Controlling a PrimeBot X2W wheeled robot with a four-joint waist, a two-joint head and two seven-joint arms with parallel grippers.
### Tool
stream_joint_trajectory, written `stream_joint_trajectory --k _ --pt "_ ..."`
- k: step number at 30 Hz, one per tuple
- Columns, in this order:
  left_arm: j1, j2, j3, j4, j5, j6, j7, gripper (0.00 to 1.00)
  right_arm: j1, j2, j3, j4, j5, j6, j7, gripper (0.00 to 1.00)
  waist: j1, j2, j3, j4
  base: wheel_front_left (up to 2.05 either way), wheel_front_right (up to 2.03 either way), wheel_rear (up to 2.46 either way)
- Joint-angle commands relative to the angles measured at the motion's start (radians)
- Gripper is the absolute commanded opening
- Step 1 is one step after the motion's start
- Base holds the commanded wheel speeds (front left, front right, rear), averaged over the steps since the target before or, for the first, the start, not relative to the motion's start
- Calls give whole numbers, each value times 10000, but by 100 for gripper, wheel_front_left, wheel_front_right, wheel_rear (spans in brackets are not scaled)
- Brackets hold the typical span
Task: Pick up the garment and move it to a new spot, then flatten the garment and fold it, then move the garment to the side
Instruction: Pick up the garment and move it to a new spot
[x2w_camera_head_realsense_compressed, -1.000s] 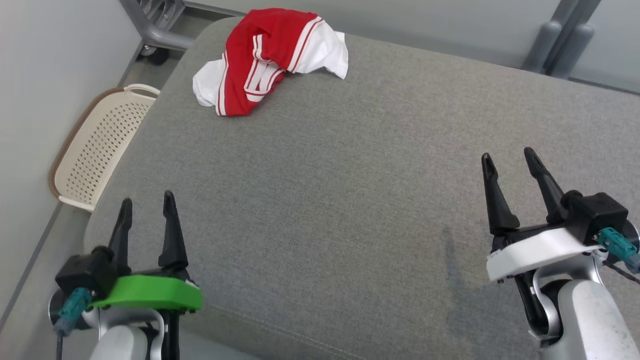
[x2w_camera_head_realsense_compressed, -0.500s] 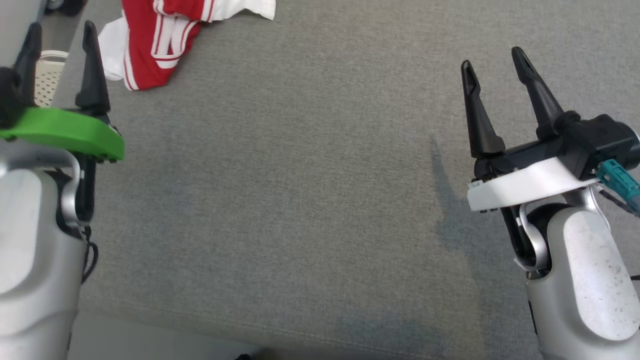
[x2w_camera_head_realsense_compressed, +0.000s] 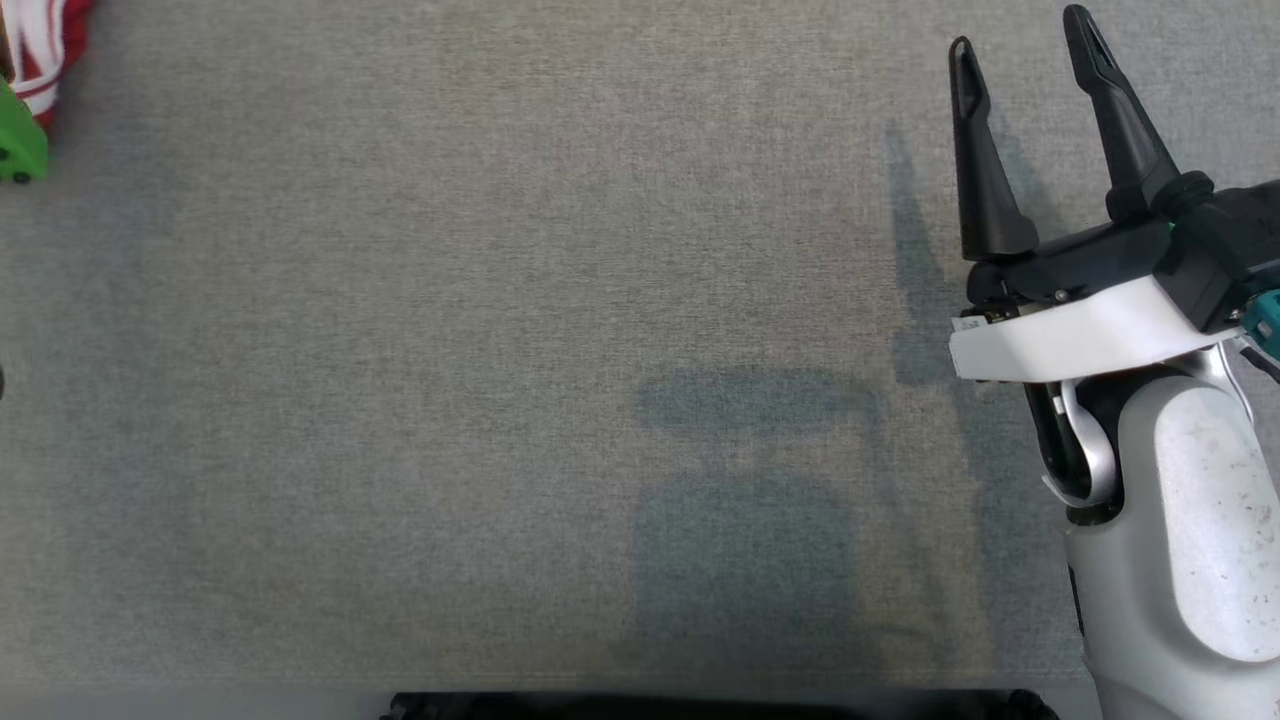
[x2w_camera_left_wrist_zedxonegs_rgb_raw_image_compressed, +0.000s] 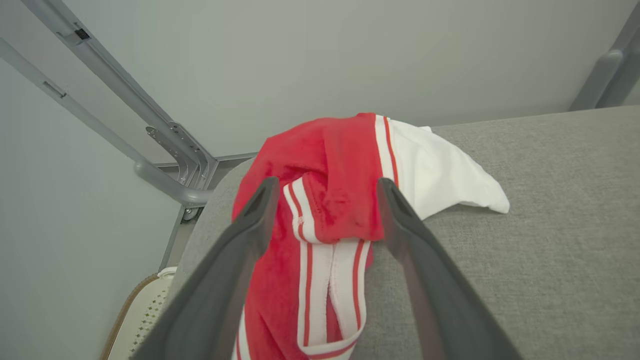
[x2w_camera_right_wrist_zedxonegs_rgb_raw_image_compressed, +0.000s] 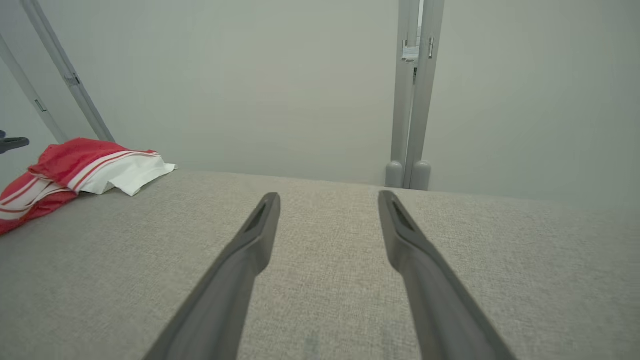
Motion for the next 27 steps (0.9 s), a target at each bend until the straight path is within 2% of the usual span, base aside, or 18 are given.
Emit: stream_joint_trajectory --k 1,4,12,15,17,18,19,27 --pt "-326 150 -21 288 12 -38 41 100 -118 -18 -32 -111 -93 0 31 100 -2 -3 1094 -946 0 0 0" --pt "-644 255 -96 880 132 20 32 100 -145 -17 -35 -204 -121 0 -4 100 -2 -3 1317 -1075 0 0 0" --pt "-1418 580 15 2280 402 728 -483 100 -108 -18 -57 -390 -242 0 -20 100 -2 -3 1652 -1351 0 0 0" --pt "-1562 607 43 2655 359 814 -620 100 -46 -18 -95 -394 -280 0 -32 100 -2 -3 1642 -1359 0 0 0" --pt "-1609 561 3 2859 335 790 -688 41 -14 -18 -126 -351 -291 0 -44 100 -2 -3 1596 -1333 0 0 0" --pt "-1638 544 -12 2941 314 748 -715 25 0 -18 -148 -329 -277 0 -44 100 -2 -3 1563 -1317 0 0 0" --pt "-1670 529 -24 3022 297 717 -738 0 12 -18 -159 -302 -258 0 -69 100 -2 -3 1519 -1296 0 0 0" --pt "-1837 258 -121 3123 101 278 -1274 0 108 -21 -121 -30 -61 0 -243 100 -2 -3 965 -1130 0 0 0"
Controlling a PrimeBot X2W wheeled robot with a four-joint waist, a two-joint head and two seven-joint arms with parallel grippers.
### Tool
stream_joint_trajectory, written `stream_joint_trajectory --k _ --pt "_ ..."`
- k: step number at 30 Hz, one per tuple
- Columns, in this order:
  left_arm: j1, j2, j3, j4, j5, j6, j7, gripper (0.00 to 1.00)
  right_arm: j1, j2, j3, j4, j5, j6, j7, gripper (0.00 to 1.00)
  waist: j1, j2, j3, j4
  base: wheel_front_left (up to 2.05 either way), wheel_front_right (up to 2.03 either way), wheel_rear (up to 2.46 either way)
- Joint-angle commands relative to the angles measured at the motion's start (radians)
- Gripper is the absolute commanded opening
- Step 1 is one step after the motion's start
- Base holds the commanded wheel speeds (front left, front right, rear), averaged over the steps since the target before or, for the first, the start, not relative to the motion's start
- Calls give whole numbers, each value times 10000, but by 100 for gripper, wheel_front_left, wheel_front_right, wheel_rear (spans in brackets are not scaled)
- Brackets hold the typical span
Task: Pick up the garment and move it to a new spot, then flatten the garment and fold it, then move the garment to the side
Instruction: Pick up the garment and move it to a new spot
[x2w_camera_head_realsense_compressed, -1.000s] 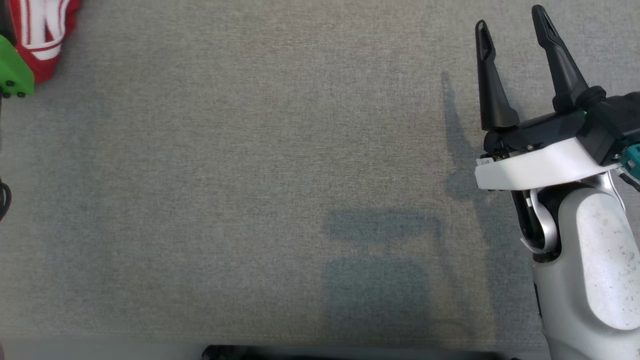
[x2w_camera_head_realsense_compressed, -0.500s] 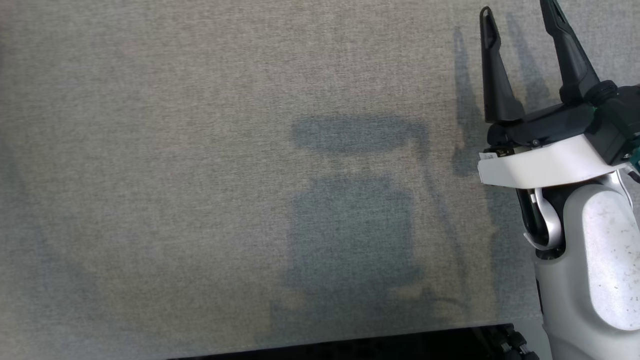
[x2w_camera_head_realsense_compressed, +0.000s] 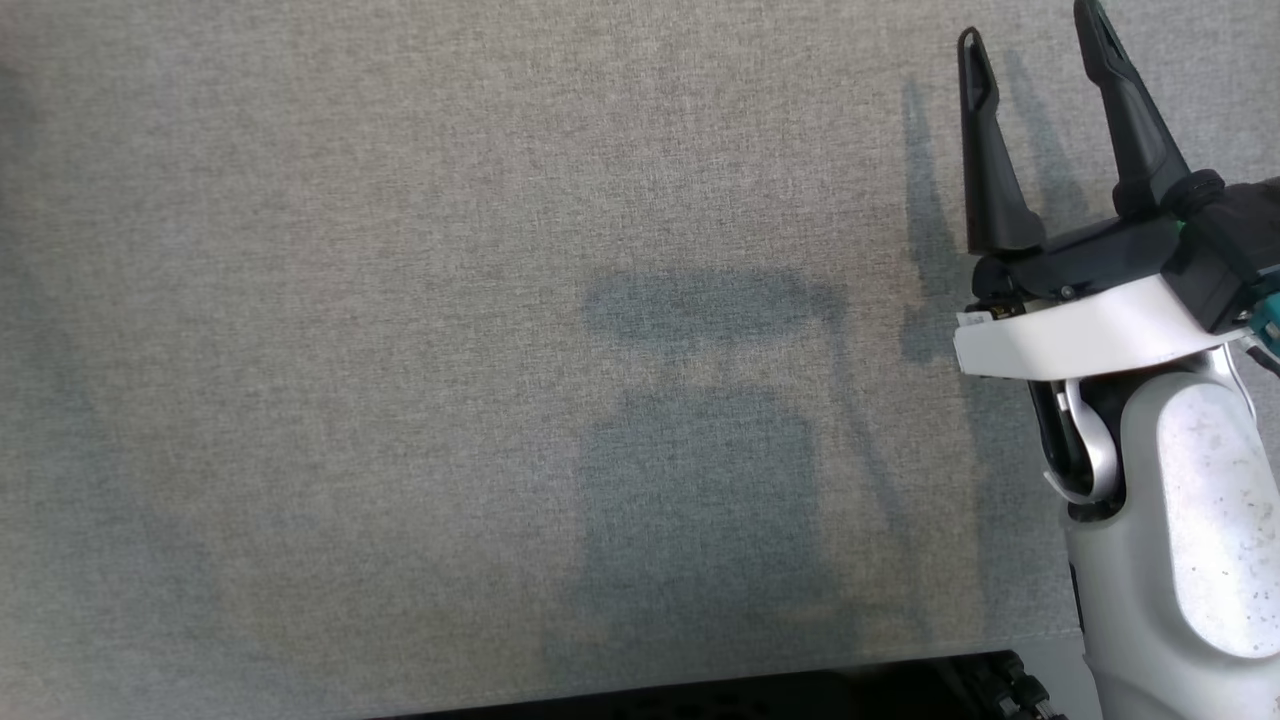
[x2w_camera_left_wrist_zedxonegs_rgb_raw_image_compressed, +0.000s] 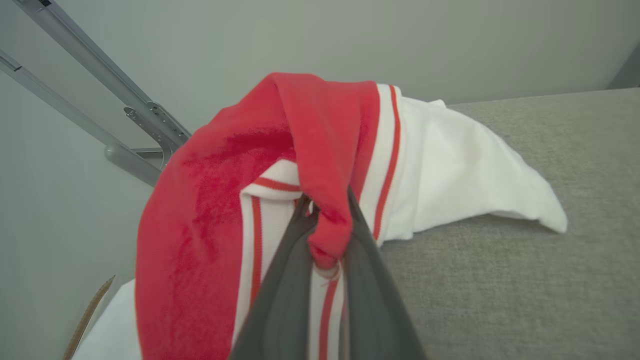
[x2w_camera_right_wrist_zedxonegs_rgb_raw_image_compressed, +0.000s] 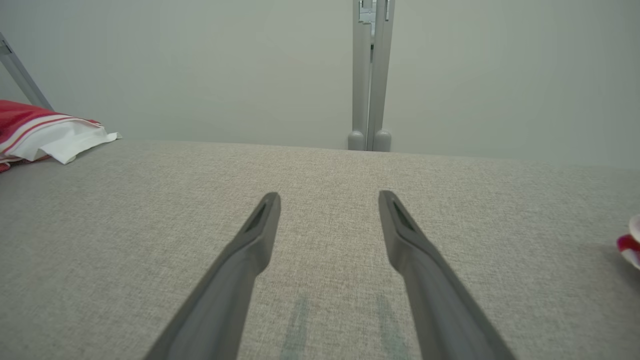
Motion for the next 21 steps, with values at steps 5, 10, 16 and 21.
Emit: stream_joint_trajectory --k 5,10,16,21 --pt "-91 -267 -260 -216 -56 -396 -278 0 356 -27 -75 335 136 0 -193 100 0 -1 -954 210 0 0 0" --pt "-222 -443 -540 -677 -16 -610 -285 0 618 -27 -124 663 327 0 -303 100 0 -1 -1855 275 0 0 0" --pt "93 -899 -1040 -1422 21 -733 55 0 1089 -27 -246 1167 751 0 -520 100 0 -1 -2989 288 0 0 0" --pt "463 -1514 -1533 -2178 -127 -846 698 0 1466 -24 -187 1508 1091 0 -685 100 0 -1 -3700 173 0 0 0"
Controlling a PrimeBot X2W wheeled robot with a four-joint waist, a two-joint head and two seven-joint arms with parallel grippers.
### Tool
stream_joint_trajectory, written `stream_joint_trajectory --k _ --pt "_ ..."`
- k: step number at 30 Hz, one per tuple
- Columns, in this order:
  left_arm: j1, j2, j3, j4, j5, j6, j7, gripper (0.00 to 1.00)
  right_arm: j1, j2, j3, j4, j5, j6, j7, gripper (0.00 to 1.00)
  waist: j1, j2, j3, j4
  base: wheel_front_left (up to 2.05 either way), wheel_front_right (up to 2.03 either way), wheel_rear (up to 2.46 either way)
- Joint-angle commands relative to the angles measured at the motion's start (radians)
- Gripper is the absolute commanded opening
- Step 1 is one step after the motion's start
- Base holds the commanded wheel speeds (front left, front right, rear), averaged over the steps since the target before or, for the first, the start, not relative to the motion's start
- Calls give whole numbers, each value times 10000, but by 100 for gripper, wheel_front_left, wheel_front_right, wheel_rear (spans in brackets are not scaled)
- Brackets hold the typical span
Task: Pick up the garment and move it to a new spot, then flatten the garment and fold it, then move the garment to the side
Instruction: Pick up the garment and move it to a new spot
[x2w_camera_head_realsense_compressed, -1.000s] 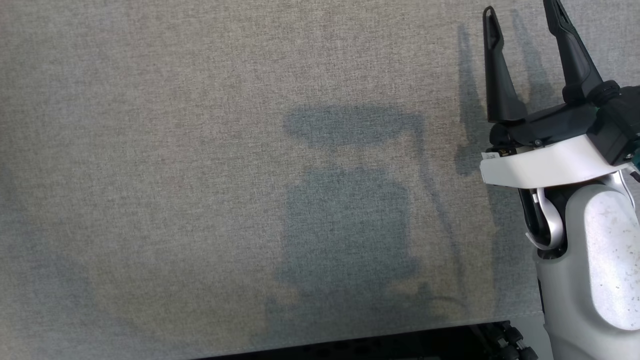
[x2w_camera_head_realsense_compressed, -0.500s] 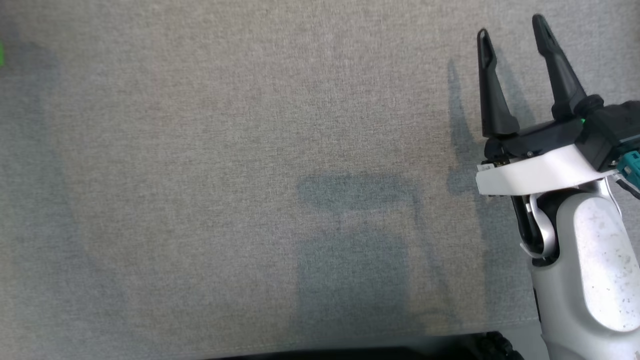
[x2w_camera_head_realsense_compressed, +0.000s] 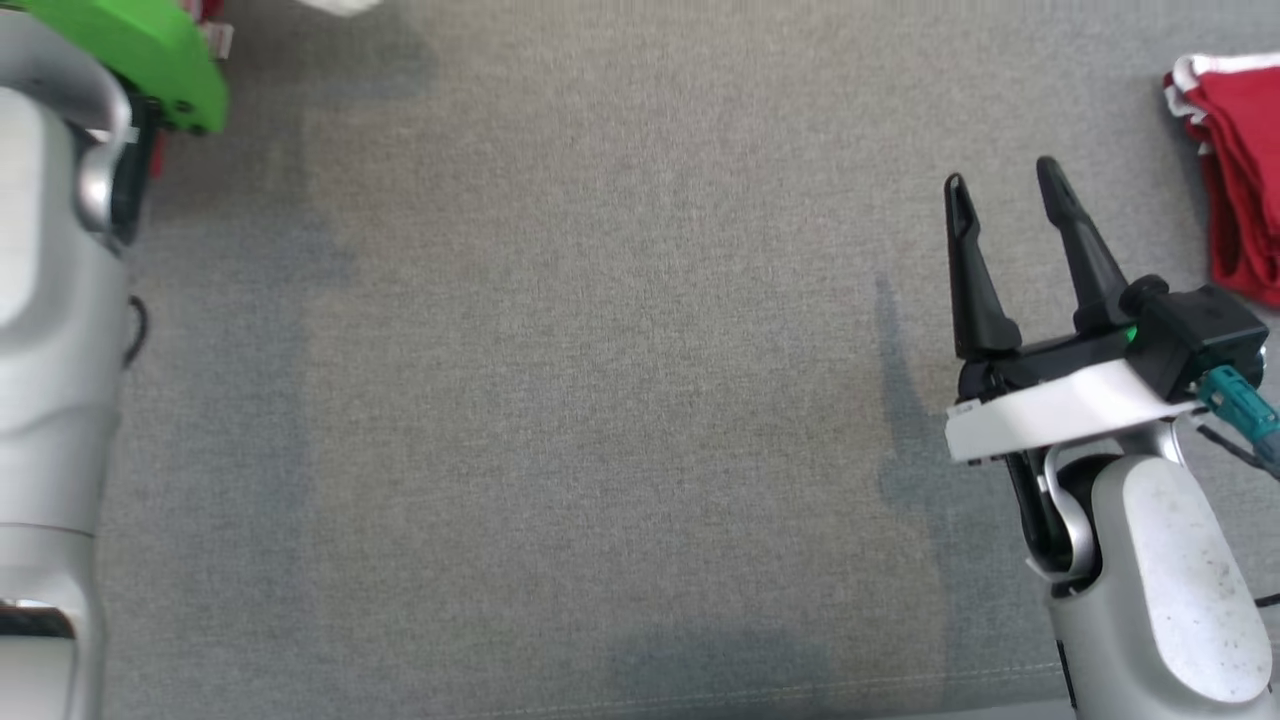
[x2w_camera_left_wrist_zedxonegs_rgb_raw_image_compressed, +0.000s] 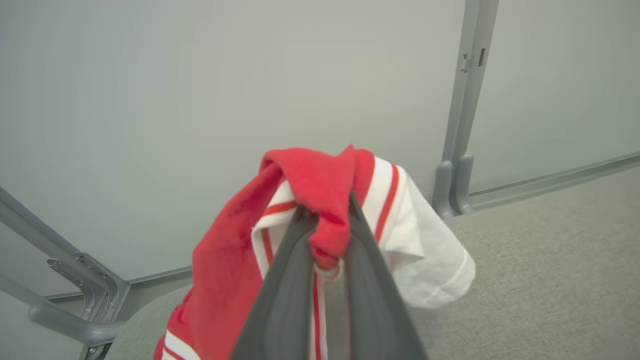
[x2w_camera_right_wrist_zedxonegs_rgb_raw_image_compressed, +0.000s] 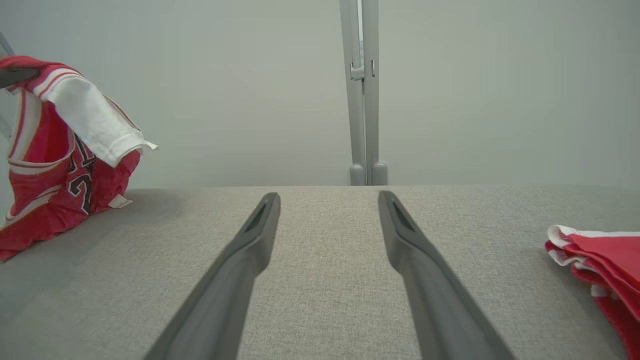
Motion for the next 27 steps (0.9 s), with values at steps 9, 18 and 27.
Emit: stream_joint_trajectory --k 9,18,27 --pt "1584 -2262 -961 -1146 -573 94 389 0 673 -30 -135 525 425 0 -324 100 1 1 -1422 -426 0 0 0" --pt "2949 -2895 -3150 -1513 -2404 693 144 0 567 -28 -123 825 589 0 -397 100 1 1 -1490 -1400 0 0 0" --pt "2470 -2886 -5196 -1386 -4252 1899 -338 0 344 -24 63 1059 771 0 -563 100 1 1 -1194 -2531 0 0 0"
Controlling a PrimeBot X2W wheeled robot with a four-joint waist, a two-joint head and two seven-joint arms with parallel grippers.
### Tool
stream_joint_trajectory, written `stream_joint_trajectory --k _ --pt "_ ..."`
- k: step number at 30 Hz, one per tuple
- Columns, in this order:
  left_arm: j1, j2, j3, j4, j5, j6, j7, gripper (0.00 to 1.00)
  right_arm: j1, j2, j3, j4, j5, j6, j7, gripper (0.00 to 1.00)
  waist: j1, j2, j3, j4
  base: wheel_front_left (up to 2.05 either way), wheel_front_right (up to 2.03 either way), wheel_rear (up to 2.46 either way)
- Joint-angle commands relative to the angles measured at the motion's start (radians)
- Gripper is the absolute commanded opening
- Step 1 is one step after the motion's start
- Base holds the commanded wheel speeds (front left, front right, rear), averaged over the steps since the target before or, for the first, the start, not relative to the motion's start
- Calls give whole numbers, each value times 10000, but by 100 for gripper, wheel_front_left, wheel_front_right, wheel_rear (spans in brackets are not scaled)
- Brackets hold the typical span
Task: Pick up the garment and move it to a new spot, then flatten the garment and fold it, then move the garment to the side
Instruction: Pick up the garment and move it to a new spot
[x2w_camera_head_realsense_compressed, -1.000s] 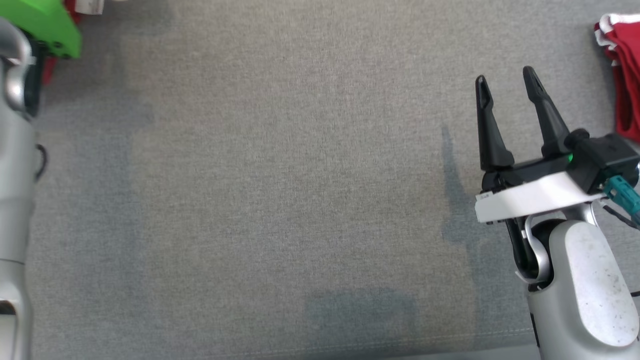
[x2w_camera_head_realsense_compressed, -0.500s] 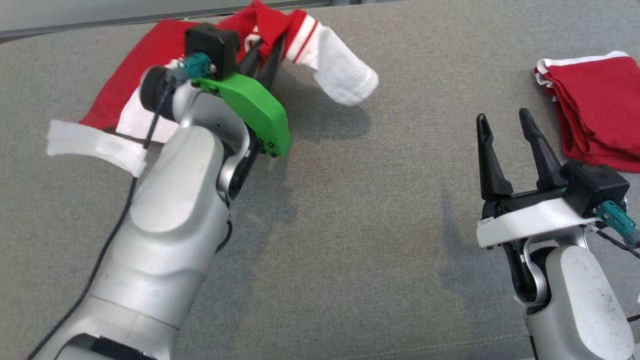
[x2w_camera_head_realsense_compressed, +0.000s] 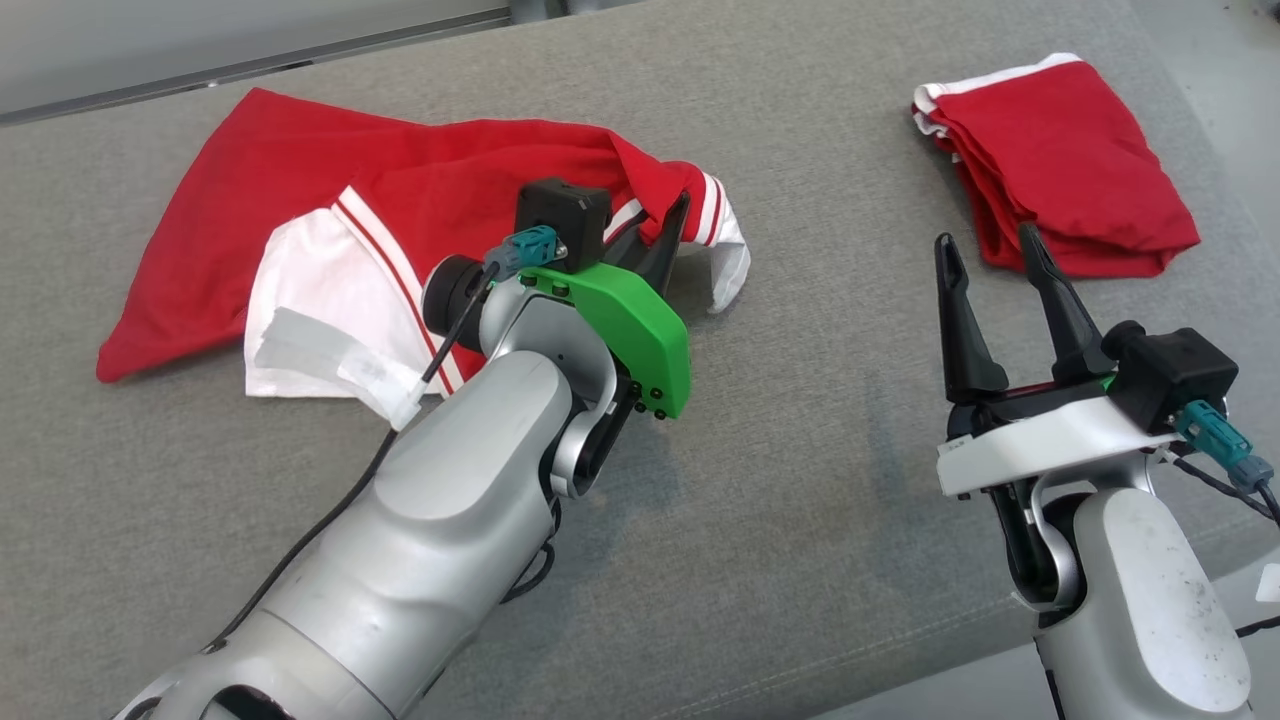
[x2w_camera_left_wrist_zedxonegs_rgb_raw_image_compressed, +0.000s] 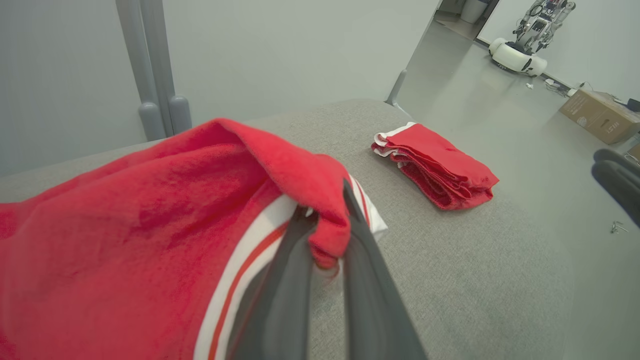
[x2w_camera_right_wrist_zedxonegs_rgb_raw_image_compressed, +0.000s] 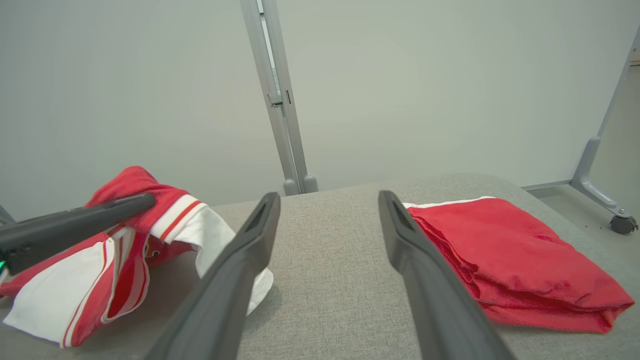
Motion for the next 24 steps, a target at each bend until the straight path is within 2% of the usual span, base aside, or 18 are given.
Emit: stream_joint_trajectory --k 1,8,14,16,17,24 --pt "-255 12 -213 82 -263 166 -163 0 -124 -22 21 77 85 0 -104 100 1 1 203 -674 0 0 0" --pt "-819 8 -1316 722 -1572 878 -629 0 -285 -27 321 540 248 0 -326 100 1 1 230 -1503 0 0 0" --pt "-1113 13 -2169 1383 -2440 1275 -960 0 -440 -27 660 970 431 0 -499 100 1 1 216 -2011 0 0 0" --pt "-1204 5 -2475 1534 -2566 1295 -1094 56 -483 -26 655 1048 452 0 -549 100 1 1 220 -2061 0 0 0" --pt "-1216 10 -2587 1592 -2684 1272 -1150 100 -482 -24 636 1088 454 0 -575 100 1 1 216 -2065 0 0 0" --pt "-1411 14 -3513 1608 -3170 1026 -1424 100 -238 -24 320 1272 215 0 -652 100 1 1 -57 -1623 0 0 0"
